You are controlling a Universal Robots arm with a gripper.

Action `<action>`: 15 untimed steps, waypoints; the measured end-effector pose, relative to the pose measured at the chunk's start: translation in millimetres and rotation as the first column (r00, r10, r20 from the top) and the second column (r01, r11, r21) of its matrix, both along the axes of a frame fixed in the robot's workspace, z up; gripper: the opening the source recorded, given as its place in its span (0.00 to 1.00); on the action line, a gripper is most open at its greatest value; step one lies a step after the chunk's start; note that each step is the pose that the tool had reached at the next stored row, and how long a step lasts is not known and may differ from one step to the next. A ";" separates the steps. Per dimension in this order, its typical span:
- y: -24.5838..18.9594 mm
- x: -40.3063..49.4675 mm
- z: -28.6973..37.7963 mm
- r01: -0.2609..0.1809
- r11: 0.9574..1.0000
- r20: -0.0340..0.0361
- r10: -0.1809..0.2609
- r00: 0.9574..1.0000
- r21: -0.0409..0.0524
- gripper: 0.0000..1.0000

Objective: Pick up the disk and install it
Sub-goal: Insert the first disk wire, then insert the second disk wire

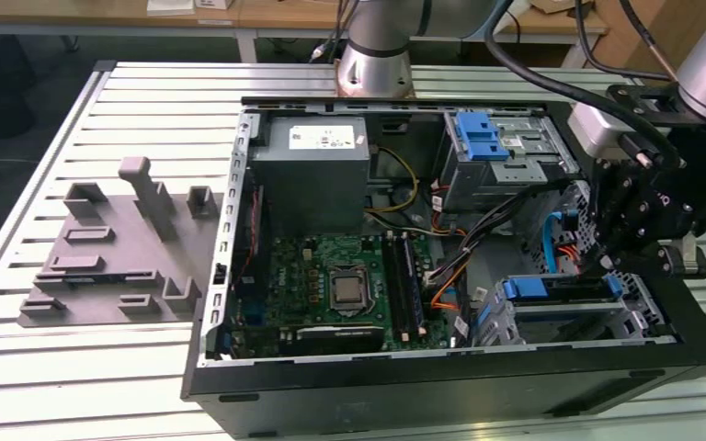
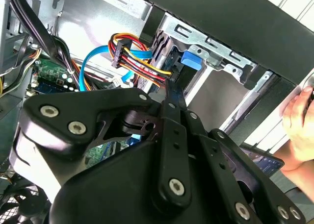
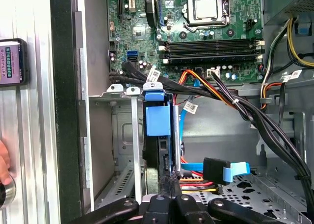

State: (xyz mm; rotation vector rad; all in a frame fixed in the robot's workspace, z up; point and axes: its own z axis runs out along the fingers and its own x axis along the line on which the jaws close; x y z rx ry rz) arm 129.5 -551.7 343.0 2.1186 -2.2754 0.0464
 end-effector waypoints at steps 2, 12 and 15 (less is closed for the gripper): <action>0.0 0.0 0.0 0.000 1.000 0.000 0.000 1.000 0.000 0.11; 0.1 -1.3 0.4 0.000 1.000 0.000 0.000 1.000 0.000 0.11; 0.0 -11.8 0.1 0.000 1.000 0.001 0.000 1.000 0.000 0.11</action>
